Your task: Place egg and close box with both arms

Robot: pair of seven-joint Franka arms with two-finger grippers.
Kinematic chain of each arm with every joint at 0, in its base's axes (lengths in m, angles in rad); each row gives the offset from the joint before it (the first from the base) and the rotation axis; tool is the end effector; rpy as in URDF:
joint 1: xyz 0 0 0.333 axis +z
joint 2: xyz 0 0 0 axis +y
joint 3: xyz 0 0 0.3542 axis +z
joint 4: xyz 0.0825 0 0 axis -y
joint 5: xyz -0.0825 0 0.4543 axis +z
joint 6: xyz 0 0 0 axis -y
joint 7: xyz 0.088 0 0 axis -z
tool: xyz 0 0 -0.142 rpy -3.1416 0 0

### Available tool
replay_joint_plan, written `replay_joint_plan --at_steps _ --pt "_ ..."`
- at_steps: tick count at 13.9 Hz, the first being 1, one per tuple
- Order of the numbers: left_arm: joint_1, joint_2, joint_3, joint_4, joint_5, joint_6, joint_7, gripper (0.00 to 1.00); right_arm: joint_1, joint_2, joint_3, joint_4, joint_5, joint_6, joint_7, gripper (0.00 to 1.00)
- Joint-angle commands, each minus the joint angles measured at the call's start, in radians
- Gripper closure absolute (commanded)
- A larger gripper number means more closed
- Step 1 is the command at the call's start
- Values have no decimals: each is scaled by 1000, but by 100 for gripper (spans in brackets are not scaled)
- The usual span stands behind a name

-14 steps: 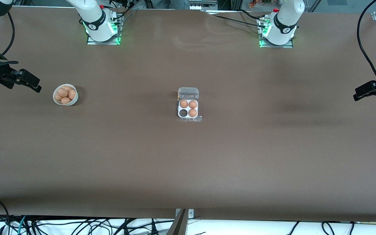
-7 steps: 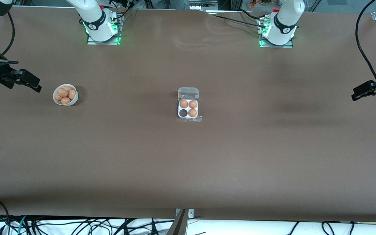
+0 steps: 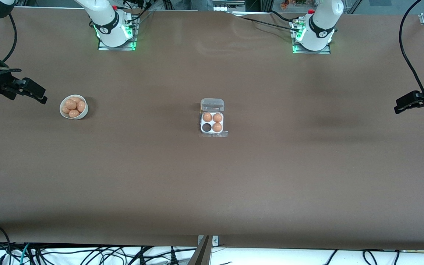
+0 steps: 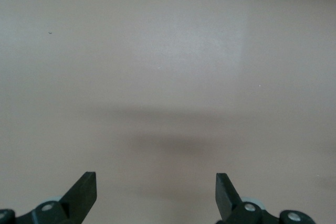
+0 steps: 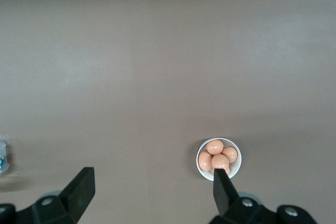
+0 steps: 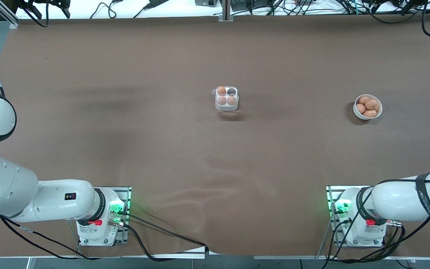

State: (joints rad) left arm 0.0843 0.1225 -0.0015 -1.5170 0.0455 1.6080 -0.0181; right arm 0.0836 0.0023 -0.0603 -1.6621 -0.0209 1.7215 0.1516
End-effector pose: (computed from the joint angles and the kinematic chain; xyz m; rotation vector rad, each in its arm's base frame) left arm 0.6647 0.0615 0.5810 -3.0932 -0.1525 0.0510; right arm 0.6392 0.0123 0.5900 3.1182 -0.1963 0.0917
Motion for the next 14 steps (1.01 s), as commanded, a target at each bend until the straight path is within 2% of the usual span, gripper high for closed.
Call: replay_joint_plan --at_steps 1,5,7,8,11,13,14 --pt "-6 9 0 29 17 -19 4 0 -1 -18 4 -11 9 -8 0 0" --pt "-12 9 -2 29 13 -19 4 0 -1 -5 5 -11 -1 -11 -1 0" --pt "-12 9 -2 29 13 -19 10 0 -2 33 4 -10 -5 -13 -12 0" --pt "-14 9 -2 29 11 -19 9 0 2 83 5 -1 -11 -35 -17 0" --pt "-14 9 -2 27 11 -19 10 0 1 114 5 -22 -57 -65 -14 0" --pt "-14 11 -3 26 11 -19 9 0 -4 130 -3 -97 -66 -12 -9 0" --pt "-14 11 -3 23 11 -19 9 0 -5 117 -4 -170 -71 53 -9 0"
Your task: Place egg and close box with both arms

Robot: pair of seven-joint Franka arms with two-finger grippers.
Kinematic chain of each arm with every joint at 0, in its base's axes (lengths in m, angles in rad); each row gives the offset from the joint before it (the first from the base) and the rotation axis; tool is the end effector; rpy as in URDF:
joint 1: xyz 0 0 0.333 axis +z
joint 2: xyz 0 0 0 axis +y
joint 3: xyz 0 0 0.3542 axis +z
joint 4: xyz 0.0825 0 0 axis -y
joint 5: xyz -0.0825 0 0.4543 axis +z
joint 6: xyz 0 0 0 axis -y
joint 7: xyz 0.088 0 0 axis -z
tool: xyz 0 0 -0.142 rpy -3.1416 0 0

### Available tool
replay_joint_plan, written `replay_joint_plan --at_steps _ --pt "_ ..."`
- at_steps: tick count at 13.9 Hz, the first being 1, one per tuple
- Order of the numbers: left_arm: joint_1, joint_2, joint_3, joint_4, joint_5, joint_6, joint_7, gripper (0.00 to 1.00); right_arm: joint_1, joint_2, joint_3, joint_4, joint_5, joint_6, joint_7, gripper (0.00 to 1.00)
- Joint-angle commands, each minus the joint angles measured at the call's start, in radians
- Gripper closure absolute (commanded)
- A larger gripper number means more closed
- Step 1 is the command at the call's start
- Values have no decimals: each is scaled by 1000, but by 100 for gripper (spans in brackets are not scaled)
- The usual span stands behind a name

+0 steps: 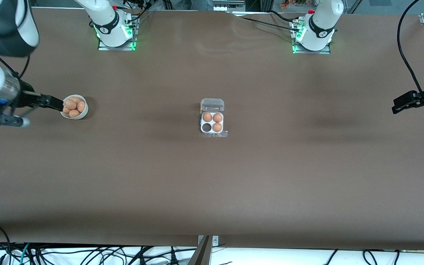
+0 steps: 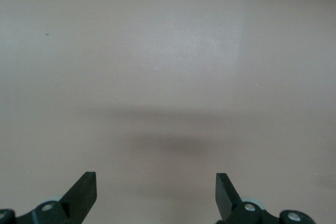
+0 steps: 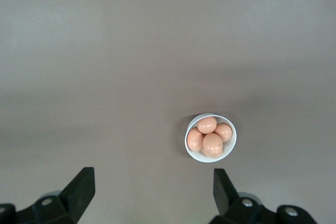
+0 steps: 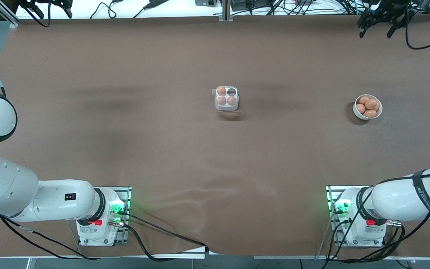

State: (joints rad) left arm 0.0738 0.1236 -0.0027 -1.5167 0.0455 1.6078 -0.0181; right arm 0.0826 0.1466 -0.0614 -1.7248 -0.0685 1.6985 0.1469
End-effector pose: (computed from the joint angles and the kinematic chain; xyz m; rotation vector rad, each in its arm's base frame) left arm 0.6657 0.0538 0.5804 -3.0940 -0.1344 0.0522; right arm 0.6540 0.0066 0.4612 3.0363 -0.1690 -0.2526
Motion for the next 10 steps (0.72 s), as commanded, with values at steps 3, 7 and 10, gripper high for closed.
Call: replay_joint_plan --at_steps 3,7,10 --pt "-3 10 -7 21 11 -20 4 0 -4 -132 -14 -370 -42 307 -6 0" --pt "-3 10 -7 24 13 -32 6 0 -6 -191 -57 -596 -82 552 -20 0" --pt "-3 13 -7 26 13 -32 4 0 -6 -173 -116 -674 -89 654 -64 0"
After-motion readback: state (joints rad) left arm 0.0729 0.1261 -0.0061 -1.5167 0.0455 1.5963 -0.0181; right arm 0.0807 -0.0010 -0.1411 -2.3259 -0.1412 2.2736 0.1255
